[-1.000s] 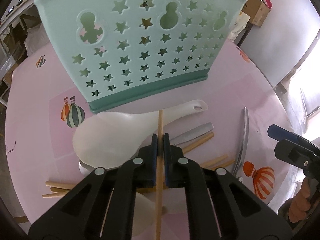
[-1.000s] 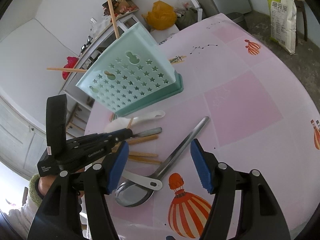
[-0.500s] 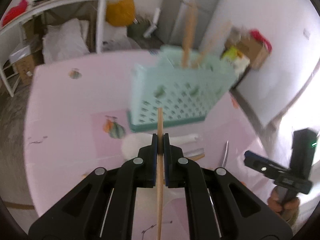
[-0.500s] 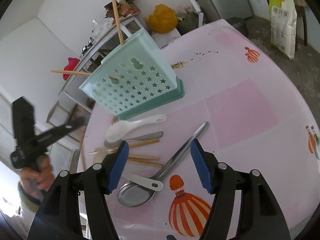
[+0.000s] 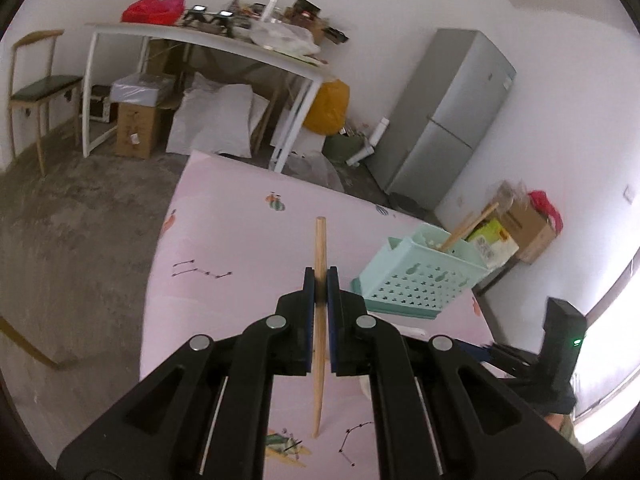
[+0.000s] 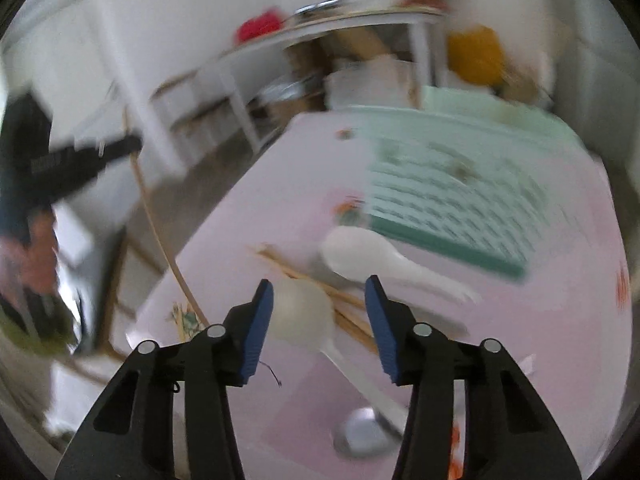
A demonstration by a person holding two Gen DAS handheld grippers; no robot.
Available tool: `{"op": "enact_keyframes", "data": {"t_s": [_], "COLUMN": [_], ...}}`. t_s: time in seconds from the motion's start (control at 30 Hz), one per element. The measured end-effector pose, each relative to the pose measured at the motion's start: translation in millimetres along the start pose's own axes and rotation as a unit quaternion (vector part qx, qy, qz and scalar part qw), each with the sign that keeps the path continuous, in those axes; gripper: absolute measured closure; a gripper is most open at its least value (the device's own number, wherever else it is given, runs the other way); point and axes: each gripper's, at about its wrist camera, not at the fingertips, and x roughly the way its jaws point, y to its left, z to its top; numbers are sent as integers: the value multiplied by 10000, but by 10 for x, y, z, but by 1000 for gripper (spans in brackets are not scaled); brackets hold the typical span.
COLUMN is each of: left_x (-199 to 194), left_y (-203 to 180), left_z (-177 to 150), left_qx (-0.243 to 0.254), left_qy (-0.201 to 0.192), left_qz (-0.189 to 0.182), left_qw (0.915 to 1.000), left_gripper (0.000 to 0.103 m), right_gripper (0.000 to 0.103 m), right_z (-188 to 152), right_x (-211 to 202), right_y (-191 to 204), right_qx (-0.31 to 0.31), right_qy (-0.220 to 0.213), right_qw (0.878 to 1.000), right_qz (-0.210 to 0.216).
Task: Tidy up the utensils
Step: 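Grasp another wooden chopstick from the table with the right tool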
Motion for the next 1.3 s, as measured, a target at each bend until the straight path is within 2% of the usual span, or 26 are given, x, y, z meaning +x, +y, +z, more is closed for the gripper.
{"op": "enact_keyframes", "data": {"t_s": [0.1,0.2,0.37,0.53,0.67,0.8,0.93,1.1,1.3], "left_x": [-76,-178,-191,-183,-183,-186,-185,-179,-189], "left_y": [123,240,398,464,472,464,464,469,441], "left_z": [-23,-45,-53,-56,-59,-63,-62,-54,-53], "left_qx": [-114,-197,-332,-350,-335,-347,-349,-347,-345], "left_qy": [-82,-192,-259,-265,-277,-300,-292,-291,-364], "left_qz": [-34,-94,-221,-291,-355,-392,-383,-384,-323], "left_qw": [9999,9996,9989,9986,9984,9982,9982,9982,9982], "left_gripper": [99,99,99,99,99,99,99,99,99], "right_gripper": [66,76,78,79,85,92,95,96,97], "right_z": [167,310,375,355,343,372,425,559,841], "right_x": [311,686,1162,1390,1434,1459,1425,1234,762], "right_y": [268,484,751,847,868,846,811,731,532], "right_qx": [-863,-1538,-2452,-2882,-3045,-3027,-2961,-2722,-2159], "right_qy": [324,721,1248,1534,1527,1528,1318,828,-65], "right_qw": [9957,9852,9611,9451,9402,9407,9460,9586,9755], "right_qz": [60,219,259,158,80,59,28,-120,-415]}}
